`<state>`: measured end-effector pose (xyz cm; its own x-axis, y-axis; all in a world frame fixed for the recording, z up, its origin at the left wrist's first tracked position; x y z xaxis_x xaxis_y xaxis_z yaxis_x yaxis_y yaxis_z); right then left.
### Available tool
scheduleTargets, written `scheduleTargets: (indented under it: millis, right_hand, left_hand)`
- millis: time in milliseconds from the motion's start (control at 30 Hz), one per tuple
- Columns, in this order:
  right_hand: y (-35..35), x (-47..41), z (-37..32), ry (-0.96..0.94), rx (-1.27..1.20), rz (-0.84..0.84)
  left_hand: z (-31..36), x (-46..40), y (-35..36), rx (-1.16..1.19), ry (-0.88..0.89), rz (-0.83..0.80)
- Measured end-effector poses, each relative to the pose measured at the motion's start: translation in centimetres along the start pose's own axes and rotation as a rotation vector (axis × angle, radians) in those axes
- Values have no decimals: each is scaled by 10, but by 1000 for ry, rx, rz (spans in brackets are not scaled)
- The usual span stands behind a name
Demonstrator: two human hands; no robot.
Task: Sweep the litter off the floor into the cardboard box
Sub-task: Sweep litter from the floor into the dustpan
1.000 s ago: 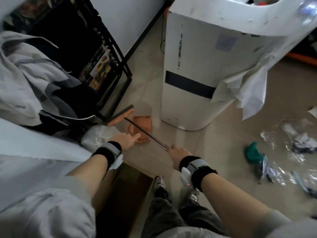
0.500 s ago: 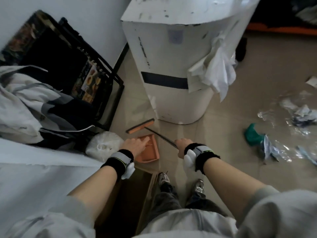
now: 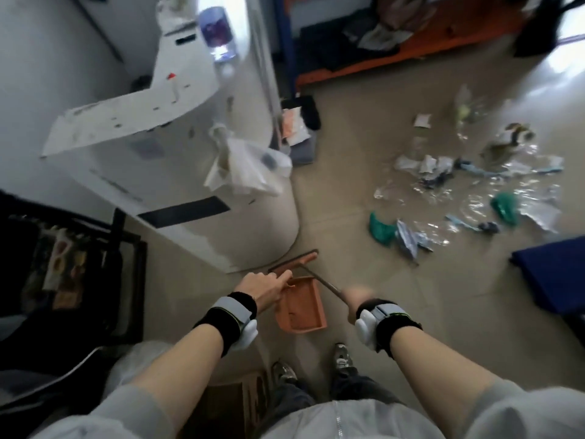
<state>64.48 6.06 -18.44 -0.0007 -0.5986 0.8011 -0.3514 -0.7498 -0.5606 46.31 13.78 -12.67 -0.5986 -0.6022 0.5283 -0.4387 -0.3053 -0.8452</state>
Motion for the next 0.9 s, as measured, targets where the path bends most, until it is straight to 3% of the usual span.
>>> scheduleTargets:
  millis: [267, 500, 900]
  right_hand:
    - [-15, 20, 127, 291, -415, 167]
    - [-42, 13, 175, 424, -766, 287]
    - [-125, -53, 247, 682, -1020, 332]
  left_hand:
    - [83, -113, -74, -134, 243, 62]
    - [101, -188, -129, -153, 327, 61]
    - [7, -337, -163, 76, 267, 71]
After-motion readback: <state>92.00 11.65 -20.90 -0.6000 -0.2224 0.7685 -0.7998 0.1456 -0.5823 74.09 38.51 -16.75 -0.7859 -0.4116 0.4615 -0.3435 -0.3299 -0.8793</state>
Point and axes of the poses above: each hand's wrist, its own x-axis away from the middle knuckle, its own y-axis out of the palm, z = x × y, the point moved 7 cm from there along -x, towards the middle knuckle, and after that the axes turned 1 degree about -z, right-handed, at the moved point
